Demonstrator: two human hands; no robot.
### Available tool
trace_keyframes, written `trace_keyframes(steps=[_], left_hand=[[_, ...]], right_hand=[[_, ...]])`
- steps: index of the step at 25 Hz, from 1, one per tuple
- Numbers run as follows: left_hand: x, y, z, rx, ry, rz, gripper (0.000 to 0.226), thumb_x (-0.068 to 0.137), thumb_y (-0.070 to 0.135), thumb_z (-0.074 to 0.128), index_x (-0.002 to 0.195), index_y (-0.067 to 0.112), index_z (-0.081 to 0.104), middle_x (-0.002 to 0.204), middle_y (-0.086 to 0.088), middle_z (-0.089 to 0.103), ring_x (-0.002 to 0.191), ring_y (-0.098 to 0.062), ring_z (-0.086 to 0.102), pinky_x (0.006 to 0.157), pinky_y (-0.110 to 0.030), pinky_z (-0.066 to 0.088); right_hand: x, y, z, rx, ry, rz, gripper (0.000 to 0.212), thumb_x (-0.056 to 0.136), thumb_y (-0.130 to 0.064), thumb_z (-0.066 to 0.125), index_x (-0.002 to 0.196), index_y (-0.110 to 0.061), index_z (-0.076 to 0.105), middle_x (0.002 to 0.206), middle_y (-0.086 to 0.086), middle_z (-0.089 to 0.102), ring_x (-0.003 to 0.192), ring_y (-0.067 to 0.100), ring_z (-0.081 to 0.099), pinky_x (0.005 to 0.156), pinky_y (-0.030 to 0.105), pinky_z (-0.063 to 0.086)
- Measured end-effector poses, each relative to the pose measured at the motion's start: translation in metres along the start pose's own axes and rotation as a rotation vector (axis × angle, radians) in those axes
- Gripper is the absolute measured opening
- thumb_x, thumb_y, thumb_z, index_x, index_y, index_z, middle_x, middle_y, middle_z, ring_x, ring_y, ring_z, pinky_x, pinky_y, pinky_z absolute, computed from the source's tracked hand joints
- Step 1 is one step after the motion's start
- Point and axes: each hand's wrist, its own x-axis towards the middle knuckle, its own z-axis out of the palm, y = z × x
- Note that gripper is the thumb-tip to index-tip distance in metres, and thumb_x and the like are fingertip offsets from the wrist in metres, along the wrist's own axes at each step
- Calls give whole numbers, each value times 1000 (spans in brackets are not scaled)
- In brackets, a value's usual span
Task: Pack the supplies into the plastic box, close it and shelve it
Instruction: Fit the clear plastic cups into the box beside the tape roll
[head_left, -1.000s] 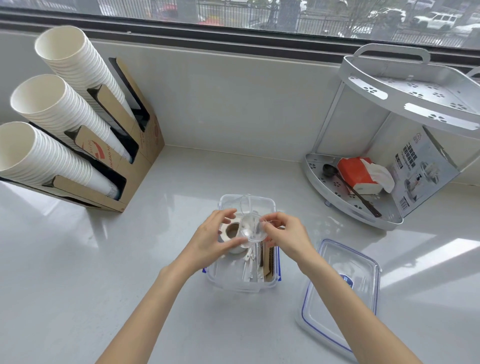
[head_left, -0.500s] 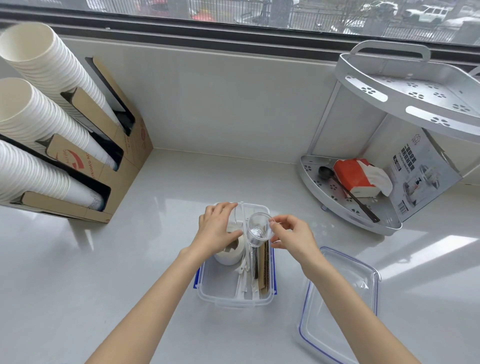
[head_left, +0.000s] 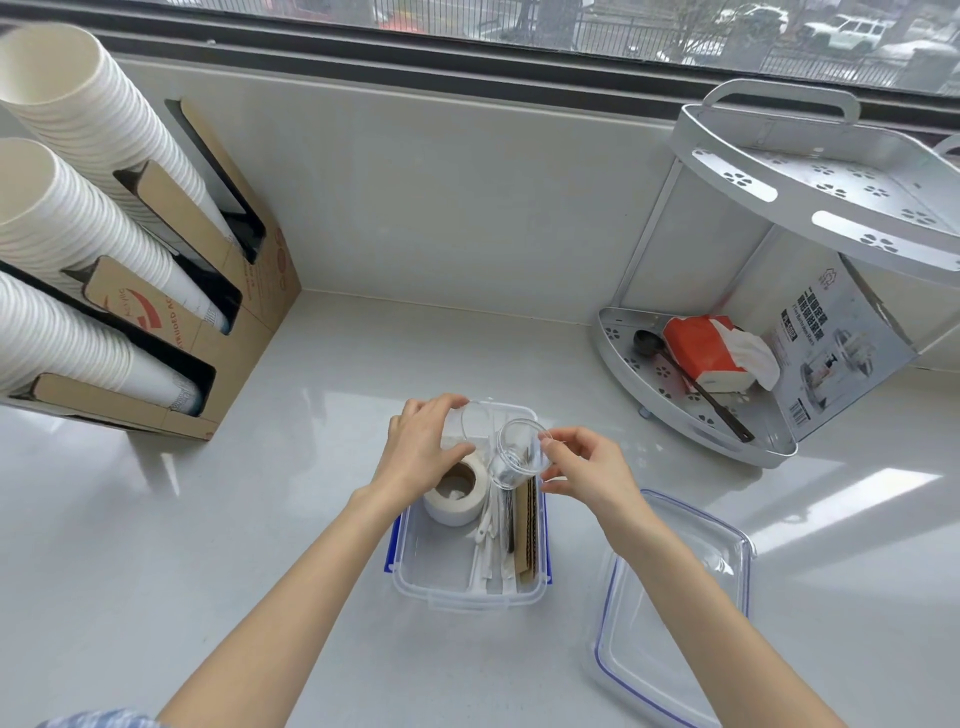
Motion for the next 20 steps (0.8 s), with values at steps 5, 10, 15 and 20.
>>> trace_keyframes(steps=[5, 10, 15, 20], left_hand=[[-15, -1, -16, -178, 71, 49, 54, 79, 21, 66, 128, 15, 42, 129, -2, 51, 119, -18, 43, 99, -26, 31], [-48, -1, -22, -343, 95, 46, 50, 77, 18, 68, 124, 18, 48, 115, 9, 50, 107, -8, 48, 93, -15, 36], [-72, 5, -19, -414, 106, 54, 48, 76, 16, 70, 120, 22, 50, 108, 16, 49, 97, 8, 50, 83, 5, 34], [-89, 12, -19, -485, 97, 44, 47, 75, 16, 71, 95, 47, 42, 100, 26, 49, 89, 24, 49, 79, 4, 40]], right_hand=[[-8, -22, -5, 146, -3, -16, 13, 92, -7, 50, 85, -10, 61, 69, 1, 50, 57, 11, 52, 46, 10, 51], [-16, -38, -3, 258, -63, -35, 18, 92, -9, 49, 82, -15, 62, 66, -1, 49, 48, 2, 55, 50, 12, 52], [-28, -33, 15, 177, -117, -58, 14, 91, -9, 51, 83, -14, 61, 69, 0, 50, 44, 1, 53, 48, 11, 52], [-33, -16, 28, -44, -194, -77, 6, 89, -12, 56, 85, -14, 60, 67, -1, 51, 43, -1, 51, 46, 12, 48]])
